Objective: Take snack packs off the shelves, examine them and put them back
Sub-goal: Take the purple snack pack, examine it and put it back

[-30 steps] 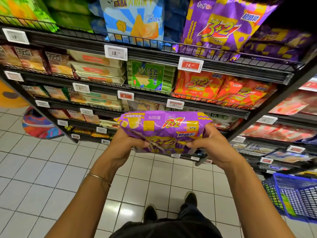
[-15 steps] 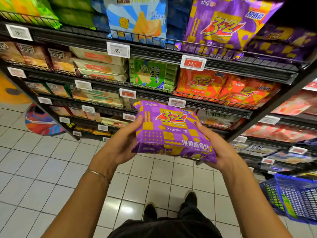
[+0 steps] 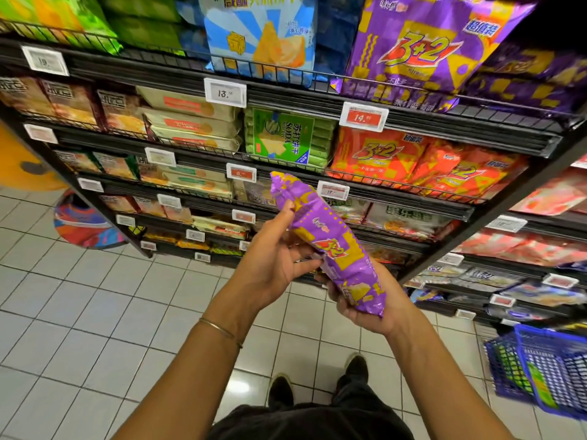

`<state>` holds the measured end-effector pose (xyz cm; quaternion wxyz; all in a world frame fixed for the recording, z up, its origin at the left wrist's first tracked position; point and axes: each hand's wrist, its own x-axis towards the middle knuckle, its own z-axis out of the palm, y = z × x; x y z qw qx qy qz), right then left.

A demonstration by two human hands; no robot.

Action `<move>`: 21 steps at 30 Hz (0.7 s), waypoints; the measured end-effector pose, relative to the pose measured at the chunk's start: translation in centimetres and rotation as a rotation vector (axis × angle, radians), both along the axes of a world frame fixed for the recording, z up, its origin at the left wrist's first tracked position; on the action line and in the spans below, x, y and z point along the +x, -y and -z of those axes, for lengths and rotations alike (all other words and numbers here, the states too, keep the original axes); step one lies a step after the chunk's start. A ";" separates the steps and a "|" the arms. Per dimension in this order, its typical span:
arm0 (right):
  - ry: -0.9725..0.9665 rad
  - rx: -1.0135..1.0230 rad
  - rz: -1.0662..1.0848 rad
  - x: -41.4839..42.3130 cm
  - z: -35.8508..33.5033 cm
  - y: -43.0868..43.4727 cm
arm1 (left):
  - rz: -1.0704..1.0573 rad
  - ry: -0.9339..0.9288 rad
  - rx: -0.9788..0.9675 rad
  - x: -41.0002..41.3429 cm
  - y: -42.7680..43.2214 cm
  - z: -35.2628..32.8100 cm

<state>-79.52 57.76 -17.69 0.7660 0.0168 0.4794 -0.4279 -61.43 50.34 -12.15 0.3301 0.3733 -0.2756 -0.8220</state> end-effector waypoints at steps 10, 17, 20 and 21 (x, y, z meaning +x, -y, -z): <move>-0.042 -0.090 -0.079 -0.3 1.9 -0.9 | 0.040 0.070 -0.003 -0.7 -0.3 0.1; -0.006 -0.144 0.015 -0.3 2.8 -1.0 | 0.260 0.240 -0.243 -0.2 -1.4 0.9; 0.000 -0.145 0.084 -0.3 3.1 -0.9 | 0.351 0.250 -0.314 -0.2 -2.0 1.4; -0.011 -0.139 0.105 -0.3 3.2 -0.9 | 0.367 0.246 -0.326 -0.2 -2.1 1.5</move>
